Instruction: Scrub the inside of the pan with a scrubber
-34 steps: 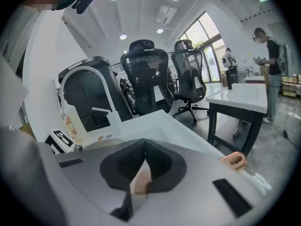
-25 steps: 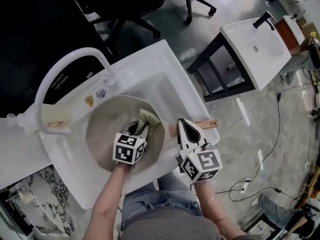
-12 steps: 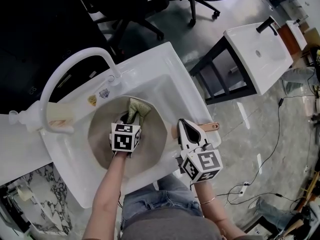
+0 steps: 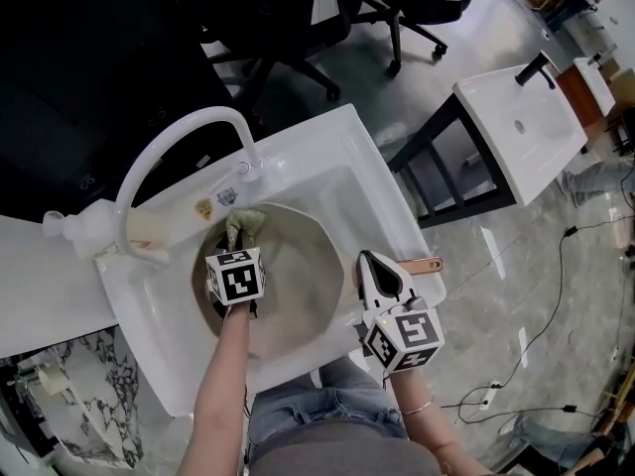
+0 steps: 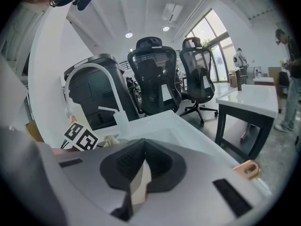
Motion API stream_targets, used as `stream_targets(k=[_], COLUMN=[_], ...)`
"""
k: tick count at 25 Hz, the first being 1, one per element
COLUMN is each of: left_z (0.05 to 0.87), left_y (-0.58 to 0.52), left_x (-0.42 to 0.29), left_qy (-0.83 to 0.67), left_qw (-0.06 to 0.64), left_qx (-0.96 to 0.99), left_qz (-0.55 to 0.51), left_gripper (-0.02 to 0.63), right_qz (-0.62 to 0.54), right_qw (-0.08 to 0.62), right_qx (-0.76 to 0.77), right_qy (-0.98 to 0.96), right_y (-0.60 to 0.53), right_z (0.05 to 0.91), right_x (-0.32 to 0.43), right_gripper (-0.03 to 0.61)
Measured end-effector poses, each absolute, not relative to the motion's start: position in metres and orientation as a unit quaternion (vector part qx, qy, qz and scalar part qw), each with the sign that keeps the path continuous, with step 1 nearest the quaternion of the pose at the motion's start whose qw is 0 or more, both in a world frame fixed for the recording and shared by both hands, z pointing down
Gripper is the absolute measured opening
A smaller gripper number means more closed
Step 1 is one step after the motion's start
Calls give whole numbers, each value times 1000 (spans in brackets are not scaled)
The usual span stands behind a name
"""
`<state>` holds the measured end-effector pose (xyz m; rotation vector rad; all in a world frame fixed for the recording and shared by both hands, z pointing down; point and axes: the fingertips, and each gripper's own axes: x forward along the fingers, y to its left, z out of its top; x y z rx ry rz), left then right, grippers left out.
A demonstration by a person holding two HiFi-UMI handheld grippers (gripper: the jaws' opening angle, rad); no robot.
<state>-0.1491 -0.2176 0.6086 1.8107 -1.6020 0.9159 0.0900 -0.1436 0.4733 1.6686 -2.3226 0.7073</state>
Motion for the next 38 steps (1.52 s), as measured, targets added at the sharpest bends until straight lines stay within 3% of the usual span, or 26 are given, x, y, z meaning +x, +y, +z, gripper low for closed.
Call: stream_targets(k=[9, 15, 19, 22, 25, 34, 38], left_z=[595, 562, 529, 519, 516, 530, 551], left_y=[-191, -168, -154, -153, -160, -185, -182], left_x=[-191, -202, -203, -194, -183, -148, -139], left_qy=[-658, -703, -693, -638, -571, -374, -261], left_qw=[279, 290, 282, 252, 165, -225, -317], left_qx=[602, 576, 605, 655, 700, 659, 611], left_qz=[355, 301, 275, 315, 395, 612, 676], left_gripper=[67, 67, 67, 67, 67, 67, 66], right_qz=[225, 223, 217, 214, 213, 216, 217], right_qw=[89, 85, 83, 84, 87, 89, 87], right_qx=[550, 538, 531, 528, 531, 559, 571], right_qy=[-799, -808, -815, -817, -816, -795, -787], right_y=[-134, -126, -126, -125, -123, -111, -105], right_z=[460, 452, 446, 444, 444, 445, 445], right_x=[80, 73, 66, 62, 63, 79, 88], right_gripper=[11, 11, 11, 11, 11, 11, 11])
